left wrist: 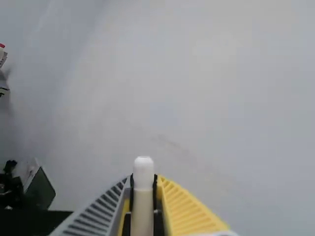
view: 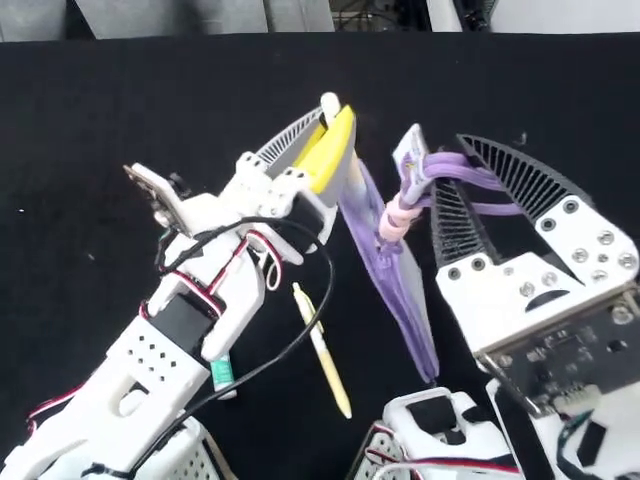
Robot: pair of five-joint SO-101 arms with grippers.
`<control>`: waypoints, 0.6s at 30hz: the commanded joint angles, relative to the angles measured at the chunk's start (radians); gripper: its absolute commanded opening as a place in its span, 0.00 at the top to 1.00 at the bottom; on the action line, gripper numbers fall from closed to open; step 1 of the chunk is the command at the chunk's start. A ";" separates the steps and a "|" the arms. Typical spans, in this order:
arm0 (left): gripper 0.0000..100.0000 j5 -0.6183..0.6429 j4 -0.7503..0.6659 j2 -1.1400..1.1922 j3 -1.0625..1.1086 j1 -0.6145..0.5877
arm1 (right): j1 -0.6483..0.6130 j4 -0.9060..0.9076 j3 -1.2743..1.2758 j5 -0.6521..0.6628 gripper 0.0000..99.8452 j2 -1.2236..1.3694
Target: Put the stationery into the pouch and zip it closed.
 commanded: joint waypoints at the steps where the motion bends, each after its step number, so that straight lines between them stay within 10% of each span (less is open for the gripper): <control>1: 0.97 -0.143 -0.002 -0.029 0.007 0.005 | 0.086 0.028 0.004 0.038 0.99 -0.007; 10: 0.91 -0.180 0.025 -0.029 0.008 0.012 | 0.158 0.025 0.031 0.069 0.99 -0.002; 18: 0.81 -0.180 0.516 -0.028 -0.277 0.047 | 0.195 0.023 0.070 0.115 0.99 -0.001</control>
